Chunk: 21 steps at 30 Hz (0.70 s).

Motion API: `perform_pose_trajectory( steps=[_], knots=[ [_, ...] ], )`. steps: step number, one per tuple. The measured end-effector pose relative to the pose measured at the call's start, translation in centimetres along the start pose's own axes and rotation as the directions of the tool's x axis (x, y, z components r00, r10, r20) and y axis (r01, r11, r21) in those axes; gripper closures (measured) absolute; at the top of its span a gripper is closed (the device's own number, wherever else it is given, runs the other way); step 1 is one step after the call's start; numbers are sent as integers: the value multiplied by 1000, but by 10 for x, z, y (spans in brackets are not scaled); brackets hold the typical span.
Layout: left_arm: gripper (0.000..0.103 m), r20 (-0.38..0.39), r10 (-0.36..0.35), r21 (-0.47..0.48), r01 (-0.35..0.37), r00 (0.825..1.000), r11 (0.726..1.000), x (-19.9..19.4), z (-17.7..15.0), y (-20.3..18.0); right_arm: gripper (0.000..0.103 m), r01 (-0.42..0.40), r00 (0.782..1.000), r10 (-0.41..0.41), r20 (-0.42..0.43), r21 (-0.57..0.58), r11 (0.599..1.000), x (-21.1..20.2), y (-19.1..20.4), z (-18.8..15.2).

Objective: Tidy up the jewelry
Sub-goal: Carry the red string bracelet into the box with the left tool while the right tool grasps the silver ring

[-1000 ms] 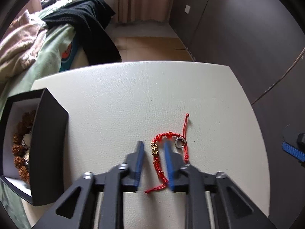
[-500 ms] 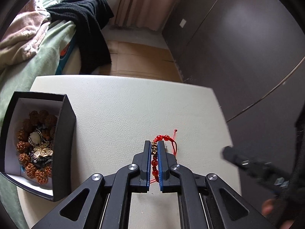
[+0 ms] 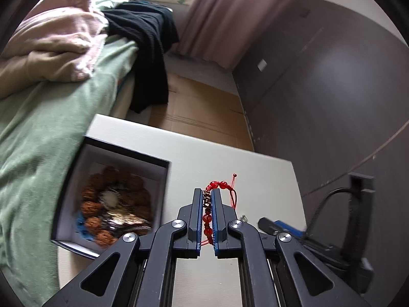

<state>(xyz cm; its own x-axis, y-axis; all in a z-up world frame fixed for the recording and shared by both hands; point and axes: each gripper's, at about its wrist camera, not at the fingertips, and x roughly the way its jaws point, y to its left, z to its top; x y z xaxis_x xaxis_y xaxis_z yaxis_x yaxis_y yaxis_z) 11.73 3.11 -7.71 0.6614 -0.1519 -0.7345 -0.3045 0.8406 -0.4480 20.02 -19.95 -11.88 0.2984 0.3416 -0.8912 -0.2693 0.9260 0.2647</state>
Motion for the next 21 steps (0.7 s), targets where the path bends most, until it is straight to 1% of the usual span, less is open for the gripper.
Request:
perform_pose_trajectory(
  steps=[1,4,7,15,17,20,21],
  knots=[
    [97,11,-2,-14,2,1000,1000,-4,2,5,66,2,1000,-2,-5,-5,1000,4,3,1],
    [97,33,6,-45,-4,999,999,-11,6,18,69,17,1000,-17,-8,-27,999,12,13,1],
    [97,47,6,-81,-2,999,997,-18,10,33,70,30,1000,-30,-5,-35,999,15,19,1],
    [97,83,26,-155,-13,996,988,-35,15,65,70,119,993,-120,0,-82,989,32,36,0],
    [97,91,30,-164,-14,995,986,-39,15,70,75,150,989,-150,10,-107,983,34,42,1],
    [97,100,36,-179,-17,994,984,-44,15,77,88,199,980,-199,17,-152,968,35,50,-2],
    [97,101,38,-181,-19,994,983,-44,15,79,88,197,980,-198,13,-158,968,35,51,-3]
  ],
)
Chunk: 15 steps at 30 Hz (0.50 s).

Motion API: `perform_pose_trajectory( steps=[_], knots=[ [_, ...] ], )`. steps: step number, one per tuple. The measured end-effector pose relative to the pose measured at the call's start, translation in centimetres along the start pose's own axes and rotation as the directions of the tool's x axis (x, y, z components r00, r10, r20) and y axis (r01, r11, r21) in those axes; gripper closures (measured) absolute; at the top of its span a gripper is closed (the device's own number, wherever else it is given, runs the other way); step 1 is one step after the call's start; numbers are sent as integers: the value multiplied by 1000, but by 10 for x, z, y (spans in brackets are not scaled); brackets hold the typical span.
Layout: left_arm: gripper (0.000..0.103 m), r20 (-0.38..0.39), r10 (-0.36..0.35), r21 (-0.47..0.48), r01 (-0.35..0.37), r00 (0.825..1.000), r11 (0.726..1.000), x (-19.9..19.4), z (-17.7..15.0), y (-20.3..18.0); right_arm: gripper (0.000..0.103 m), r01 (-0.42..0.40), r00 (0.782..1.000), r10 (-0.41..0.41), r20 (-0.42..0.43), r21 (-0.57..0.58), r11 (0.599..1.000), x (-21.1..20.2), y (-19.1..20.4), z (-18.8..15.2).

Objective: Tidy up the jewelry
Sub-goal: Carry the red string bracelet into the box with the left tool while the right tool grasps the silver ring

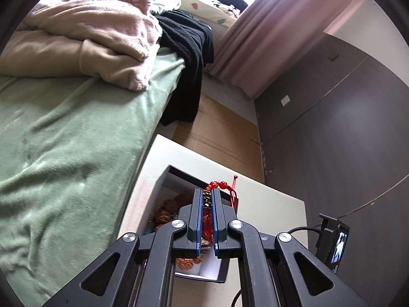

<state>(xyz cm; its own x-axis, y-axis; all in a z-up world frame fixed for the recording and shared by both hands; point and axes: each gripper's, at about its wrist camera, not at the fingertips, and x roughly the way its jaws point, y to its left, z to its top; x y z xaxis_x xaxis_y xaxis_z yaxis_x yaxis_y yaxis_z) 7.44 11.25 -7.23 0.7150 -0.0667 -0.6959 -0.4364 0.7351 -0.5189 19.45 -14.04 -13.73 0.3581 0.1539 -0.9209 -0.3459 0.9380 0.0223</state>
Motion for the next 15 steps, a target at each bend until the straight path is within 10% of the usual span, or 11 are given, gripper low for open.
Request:
perform_pose_trajectory(
  steps=[15],
  knots=[
    [96,-149,63,25,-60,987,998,26,-4,11,89,-111,991,110,71,19,994,-28,4,0]
  ],
)
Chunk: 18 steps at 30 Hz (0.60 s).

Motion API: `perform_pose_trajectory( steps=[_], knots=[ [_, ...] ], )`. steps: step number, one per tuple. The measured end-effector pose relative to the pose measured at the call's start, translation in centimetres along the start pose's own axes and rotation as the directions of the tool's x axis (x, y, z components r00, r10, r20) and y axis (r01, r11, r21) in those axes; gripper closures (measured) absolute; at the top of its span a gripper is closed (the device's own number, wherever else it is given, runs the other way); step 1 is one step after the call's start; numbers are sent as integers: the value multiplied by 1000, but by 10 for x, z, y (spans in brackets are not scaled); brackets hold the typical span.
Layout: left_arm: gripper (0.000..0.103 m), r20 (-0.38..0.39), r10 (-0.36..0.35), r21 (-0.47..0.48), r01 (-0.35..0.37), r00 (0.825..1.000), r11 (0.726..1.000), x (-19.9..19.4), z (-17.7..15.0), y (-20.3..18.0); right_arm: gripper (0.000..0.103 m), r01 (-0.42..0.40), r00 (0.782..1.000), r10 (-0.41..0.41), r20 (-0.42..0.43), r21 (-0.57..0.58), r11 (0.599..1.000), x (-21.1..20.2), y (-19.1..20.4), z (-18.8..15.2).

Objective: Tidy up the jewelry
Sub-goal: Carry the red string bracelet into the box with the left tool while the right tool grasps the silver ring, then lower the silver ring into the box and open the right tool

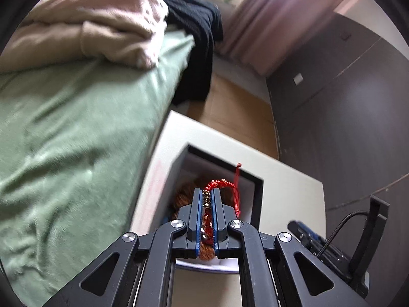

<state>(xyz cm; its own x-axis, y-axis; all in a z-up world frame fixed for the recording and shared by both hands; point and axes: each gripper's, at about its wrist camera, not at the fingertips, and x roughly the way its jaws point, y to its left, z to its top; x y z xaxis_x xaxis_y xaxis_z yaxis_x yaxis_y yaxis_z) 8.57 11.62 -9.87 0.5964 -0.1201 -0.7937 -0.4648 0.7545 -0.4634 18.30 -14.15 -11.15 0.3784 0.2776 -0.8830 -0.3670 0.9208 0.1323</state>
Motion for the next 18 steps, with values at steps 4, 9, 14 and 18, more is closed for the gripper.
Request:
perform_pose_trajectory(
  steps=[4,9,14,18],
  knots=[
    [93,-22,-24,-5,24,999,1000,2,0,2,89,-37,999,37,21,15,999,-7,4,4],
    [51,-3,-38,-25,38,999,999,-3,0,6,89,-103,993,102,62,19,995,-22,8,4],
    [50,45,-17,-34,18,999,999,-16,3,7,89,-190,977,188,104,11,982,-35,19,4],
    [50,76,-16,-66,21,997,998,-24,8,15,89,-271,954,268,133,8,963,-42,31,7]
  ],
)
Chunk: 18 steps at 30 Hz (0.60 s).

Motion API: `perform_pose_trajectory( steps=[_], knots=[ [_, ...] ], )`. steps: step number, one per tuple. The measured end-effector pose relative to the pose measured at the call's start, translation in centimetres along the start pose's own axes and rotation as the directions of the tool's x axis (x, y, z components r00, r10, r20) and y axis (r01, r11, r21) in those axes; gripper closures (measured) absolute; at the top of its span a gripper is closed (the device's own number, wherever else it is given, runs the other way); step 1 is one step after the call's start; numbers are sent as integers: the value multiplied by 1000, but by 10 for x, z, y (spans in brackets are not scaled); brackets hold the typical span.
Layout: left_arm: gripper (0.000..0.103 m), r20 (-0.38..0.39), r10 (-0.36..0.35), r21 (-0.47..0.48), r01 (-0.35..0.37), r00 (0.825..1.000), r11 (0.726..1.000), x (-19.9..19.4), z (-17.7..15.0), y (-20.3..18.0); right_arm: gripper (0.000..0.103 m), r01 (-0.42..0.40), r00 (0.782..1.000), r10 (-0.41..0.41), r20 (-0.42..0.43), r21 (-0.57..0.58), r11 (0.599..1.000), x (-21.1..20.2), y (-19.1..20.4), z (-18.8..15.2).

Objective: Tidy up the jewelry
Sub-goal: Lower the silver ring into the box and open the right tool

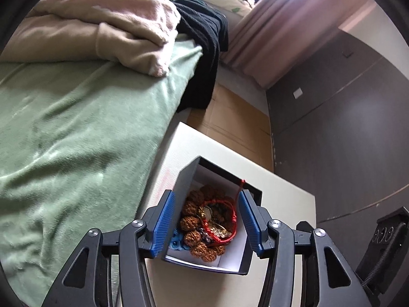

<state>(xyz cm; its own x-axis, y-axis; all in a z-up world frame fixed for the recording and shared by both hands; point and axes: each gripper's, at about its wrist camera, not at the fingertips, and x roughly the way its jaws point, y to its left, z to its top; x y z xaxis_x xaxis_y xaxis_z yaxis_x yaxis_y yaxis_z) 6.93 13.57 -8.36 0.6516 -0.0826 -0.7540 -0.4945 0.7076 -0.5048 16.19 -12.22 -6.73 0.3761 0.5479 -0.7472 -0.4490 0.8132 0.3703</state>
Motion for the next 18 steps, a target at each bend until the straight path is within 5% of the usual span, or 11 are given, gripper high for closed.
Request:
perform_pose_trajectory(
  steps=[12,14,15,16,18],
  knots=[
    [50,19,12,-35,-11,1000,999,-7,6,14,88,-199,980,199,-11,24,980,25,48,-1],
    [50,18,14,-33,-13,1000,999,-7,6,14,73,-189,981,190,-40,28,982,30,50,-1],
    [50,18,14,-33,-13,1000,999,-7,6,15,54,-181,982,183,-48,38,983,31,47,-2],
    [50,19,13,-33,-12,1000,999,-9,5,14,47,-169,984,172,-40,54,984,31,44,-3],
    [50,27,11,-36,-10,1000,999,-11,5,15,47,-154,988,155,-16,67,986,27,38,-3]
  ],
)
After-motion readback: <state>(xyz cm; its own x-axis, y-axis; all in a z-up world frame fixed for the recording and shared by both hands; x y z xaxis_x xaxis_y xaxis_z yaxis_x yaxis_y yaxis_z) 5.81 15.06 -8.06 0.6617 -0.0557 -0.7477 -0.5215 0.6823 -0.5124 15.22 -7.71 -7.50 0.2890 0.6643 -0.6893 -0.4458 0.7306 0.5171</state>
